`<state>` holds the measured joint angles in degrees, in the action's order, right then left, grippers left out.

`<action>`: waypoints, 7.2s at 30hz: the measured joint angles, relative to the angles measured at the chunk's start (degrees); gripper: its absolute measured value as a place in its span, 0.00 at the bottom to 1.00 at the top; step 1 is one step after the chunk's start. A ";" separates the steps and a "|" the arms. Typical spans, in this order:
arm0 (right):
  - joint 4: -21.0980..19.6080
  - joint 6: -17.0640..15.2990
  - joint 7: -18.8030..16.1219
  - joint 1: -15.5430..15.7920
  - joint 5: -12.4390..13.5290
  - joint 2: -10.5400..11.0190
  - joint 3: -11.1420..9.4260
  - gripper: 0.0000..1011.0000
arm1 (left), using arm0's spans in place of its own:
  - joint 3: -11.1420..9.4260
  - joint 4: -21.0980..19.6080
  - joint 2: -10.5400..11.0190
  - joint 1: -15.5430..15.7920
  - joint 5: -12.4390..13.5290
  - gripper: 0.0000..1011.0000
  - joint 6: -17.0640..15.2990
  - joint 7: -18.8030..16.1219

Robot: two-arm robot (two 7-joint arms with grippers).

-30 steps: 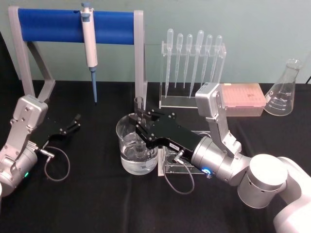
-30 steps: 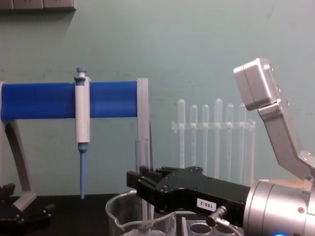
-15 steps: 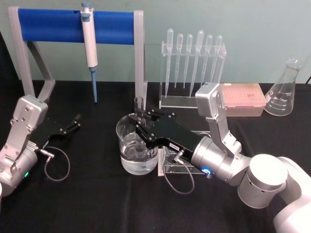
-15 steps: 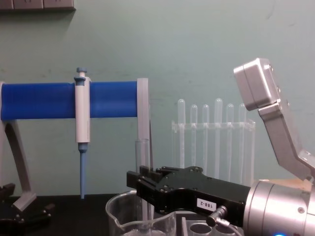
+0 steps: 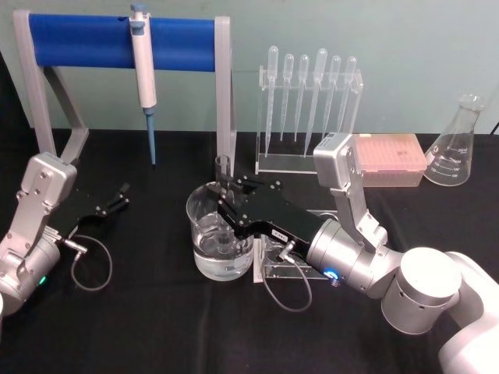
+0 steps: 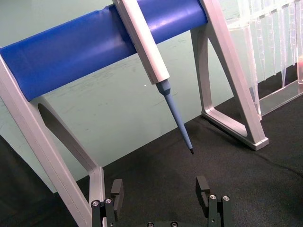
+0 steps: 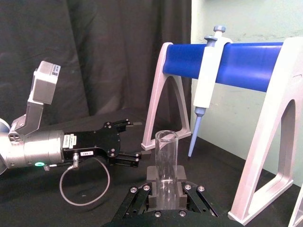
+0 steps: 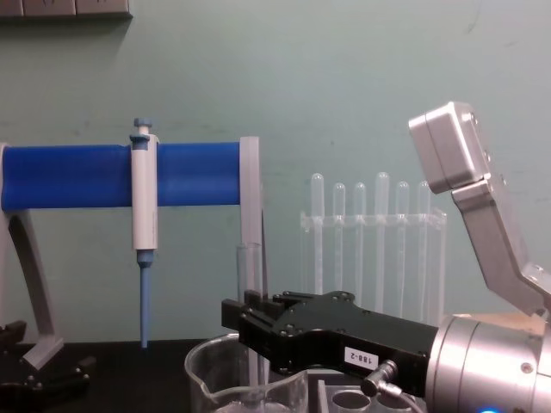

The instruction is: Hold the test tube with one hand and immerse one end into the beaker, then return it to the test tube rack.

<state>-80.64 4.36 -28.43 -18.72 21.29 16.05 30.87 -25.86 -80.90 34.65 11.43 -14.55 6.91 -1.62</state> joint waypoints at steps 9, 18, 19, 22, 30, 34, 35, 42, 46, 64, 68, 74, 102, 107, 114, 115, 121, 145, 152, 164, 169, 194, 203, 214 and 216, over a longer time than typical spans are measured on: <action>0.00 0.00 0.00 0.00 0.00 0.00 0.00 0.22 | 0.00 0.00 0.00 0.00 -0.01 0.99 0.00 0.00; 0.00 0.00 0.00 0.00 0.00 0.00 0.00 0.22 | 0.00 0.00 0.00 0.00 0.00 0.99 0.00 0.00; 0.00 0.00 0.00 0.00 0.00 0.00 0.00 0.22 | 0.00 0.00 0.00 0.00 0.00 0.99 0.00 0.00; 0.00 0.00 0.00 0.00 0.00 0.00 0.00 0.22 | 0.00 0.00 0.00 0.00 0.00 0.99 0.00 0.00; 0.00 0.00 0.00 0.00 0.00 0.00 0.00 0.22 | 0.00 0.00 0.00 0.00 0.00 0.99 0.00 0.00; 0.00 0.00 0.00 0.00 0.00 0.00 0.00 0.22 | 0.00 0.00 0.00 0.00 0.00 0.99 0.00 0.00; 0.00 0.00 0.00 0.00 0.00 0.00 0.00 0.22 | 0.00 0.00 0.00 0.00 0.00 0.99 0.00 0.00; 0.00 0.00 0.00 0.00 0.00 0.00 0.00 0.22 | 0.00 0.00 0.00 0.00 0.00 0.99 0.00 0.00; 0.00 0.00 0.00 0.00 0.00 0.00 0.00 0.22 | 0.00 0.00 0.00 0.00 0.00 0.99 0.00 0.00; 0.00 0.00 0.00 0.00 0.00 0.00 0.00 0.22 | 0.00 0.00 0.00 0.00 0.00 0.99 0.00 0.00; 0.00 0.00 0.00 0.00 0.00 0.00 0.00 0.22 | 0.00 0.00 0.00 0.00 0.00 0.99 0.00 0.00; -2.02 -0.70 -0.02 0.16 0.68 0.32 -0.95 0.22 | 0.00 0.00 0.00 0.00 0.00 0.99 0.00 0.00; -25.14 -6.93 5.57 7.77 4.45 12.28 -10.57 0.22 | 0.00 0.00 0.00 0.00 0.00 0.99 0.00 0.00; -25.46 -7.16 6.30 10.41 3.73 13.56 -11.47 0.22 | 0.00 0.00 0.00 0.00 0.00 0.99 0.00 0.00; -23.28 -7.48 6.42 11.14 2.34 13.15 -11.16 0.22 | 0.00 0.00 0.00 0.00 0.00 0.99 0.00 0.00; -22.98 -7.48 6.39 11.14 2.22 13.04 -11.07 0.22 | 0.00 0.00 0.00 0.00 0.00 0.99 0.00 0.00; -20.87 -7.39 6.17 10.81 1.33 12.26 -10.53 0.22 | 0.00 0.00 0.00 0.00 0.00 0.99 0.00 0.00; -15.03 -7.48 5.07 9.74 -2.16 9.96 -8.48 0.22 | 0.00 0.00 0.00 0.00 0.00 0.99 0.00 0.00; -14.39 -8.58 4.47 9.21 -3.26 10.16 -7.73 0.22 | 0.00 0.00 0.00 0.00 0.00 0.99 0.00 0.00; -14.73 -9.74 3.83 8.41 -5.80 10.74 -6.50 0.36 | 0.00 0.00 0.00 0.00 0.00 0.99 0.00 0.00; -16.41 -10.29 4.09 9.89 -5.87 11.46 -7.31 0.54 | -0.01 0.00 0.00 0.00 0.00 0.99 0.00 0.00; -15.59 -6.45 20.19 21.15 -9.26 11.09 -22.74 0.99 | 0.00 0.00 0.00 0.00 0.00 0.99 0.00 0.00; -6.16 1.30 25.69 18.85 -12.84 5.36 -23.70 0.99 | 0.00 0.00 0.00 0.00 0.00 0.99 0.00 0.00; -4.92 1.67 25.34 18.25 -13.39 4.48 -23.32 0.99 | 0.00 0.00 0.00 0.00 0.00 0.99 0.00 0.00; -4.98 1.68 25.34 18.28 -13.37 4.52 -23.32 0.99 | 0.00 0.00 0.00 0.00 0.00 0.99 0.00 0.00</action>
<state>-85.62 6.04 -3.09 -0.43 7.92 20.57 7.54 -25.86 -80.90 34.65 11.43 -14.55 6.91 -1.62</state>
